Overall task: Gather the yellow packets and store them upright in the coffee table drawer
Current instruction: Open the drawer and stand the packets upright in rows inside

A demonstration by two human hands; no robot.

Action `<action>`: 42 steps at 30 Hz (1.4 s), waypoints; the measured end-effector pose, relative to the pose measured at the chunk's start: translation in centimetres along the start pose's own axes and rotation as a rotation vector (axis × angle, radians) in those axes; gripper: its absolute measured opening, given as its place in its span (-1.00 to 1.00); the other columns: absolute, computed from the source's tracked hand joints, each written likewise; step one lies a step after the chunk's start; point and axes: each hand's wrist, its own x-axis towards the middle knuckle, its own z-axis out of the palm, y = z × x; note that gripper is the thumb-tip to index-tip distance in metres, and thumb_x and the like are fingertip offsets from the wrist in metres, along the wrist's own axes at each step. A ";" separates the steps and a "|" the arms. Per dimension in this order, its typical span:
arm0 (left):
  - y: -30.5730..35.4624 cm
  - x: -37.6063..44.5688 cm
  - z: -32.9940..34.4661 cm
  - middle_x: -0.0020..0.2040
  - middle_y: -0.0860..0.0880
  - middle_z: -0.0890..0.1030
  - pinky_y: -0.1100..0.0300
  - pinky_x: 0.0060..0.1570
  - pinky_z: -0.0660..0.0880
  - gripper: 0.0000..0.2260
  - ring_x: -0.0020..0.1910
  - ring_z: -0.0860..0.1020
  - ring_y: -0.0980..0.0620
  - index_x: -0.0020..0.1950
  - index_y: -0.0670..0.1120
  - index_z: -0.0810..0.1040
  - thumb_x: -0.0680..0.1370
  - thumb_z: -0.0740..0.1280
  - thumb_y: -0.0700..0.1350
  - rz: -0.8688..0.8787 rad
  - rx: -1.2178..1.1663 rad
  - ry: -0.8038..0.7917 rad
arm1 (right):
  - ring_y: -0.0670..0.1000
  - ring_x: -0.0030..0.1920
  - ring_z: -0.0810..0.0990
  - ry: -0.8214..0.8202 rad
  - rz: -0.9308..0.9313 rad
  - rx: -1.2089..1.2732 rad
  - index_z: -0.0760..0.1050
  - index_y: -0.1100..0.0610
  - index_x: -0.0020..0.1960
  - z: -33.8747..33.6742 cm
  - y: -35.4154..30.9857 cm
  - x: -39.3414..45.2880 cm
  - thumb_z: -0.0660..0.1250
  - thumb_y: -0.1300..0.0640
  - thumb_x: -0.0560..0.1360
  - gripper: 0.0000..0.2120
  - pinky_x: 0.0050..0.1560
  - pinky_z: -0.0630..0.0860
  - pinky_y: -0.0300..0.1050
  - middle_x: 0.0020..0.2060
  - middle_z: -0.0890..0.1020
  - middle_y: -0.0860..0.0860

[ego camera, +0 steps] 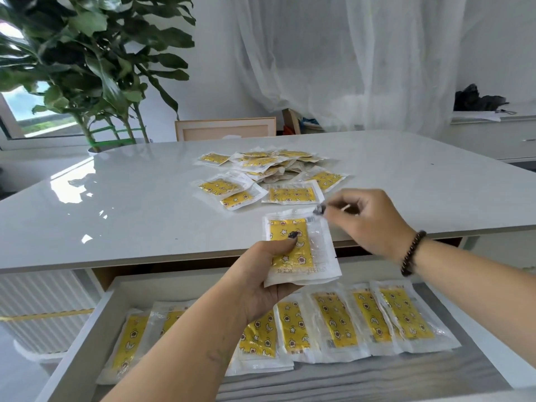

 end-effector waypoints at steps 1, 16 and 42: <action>0.0 0.0 0.0 -0.15 -0.18 0.71 0.01 -0.27 0.65 -0.85 -0.24 0.69 -0.10 0.04 -0.24 0.58 0.51 0.38 -0.22 0.004 -0.004 0.001 | -0.11 -0.21 0.59 0.095 0.046 -0.021 0.66 0.11 -0.17 0.3 0.2 1.4 0.41 0.18 0.45 -0.94 -0.16 0.50 -0.26 -0.23 0.69 -0.03; -0.1 -0.2 -0.1 -0.16 -0.18 0.72 0.08 -0.42 0.62 -0.83 -0.24 0.70 -0.14 0.09 -0.22 0.58 0.51 0.36 -0.23 0.012 -0.067 0.009 | 0.11 0.48 0.19 -0.395 0.241 -0.726 0.21 -0.02 0.49 3.3 4.9 10.3 0.15 -0.36 0.46 -0.29 0.44 0.21 0.09 0.49 0.25 0.04; 4.8 -8.9 -2.3 -0.20 -0.11 0.67 0.14 -0.29 0.62 -0.89 -0.27 0.65 -0.01 0.04 -0.18 0.56 0.59 0.29 -0.18 0.126 0.662 0.050 | 0.14 0.34 0.29 -0.500 0.137 -1.227 0.20 0.02 0.42 1.0 -2.4 -2.4 0.30 -0.08 0.49 -0.43 0.23 0.44 -0.02 0.32 0.37 0.04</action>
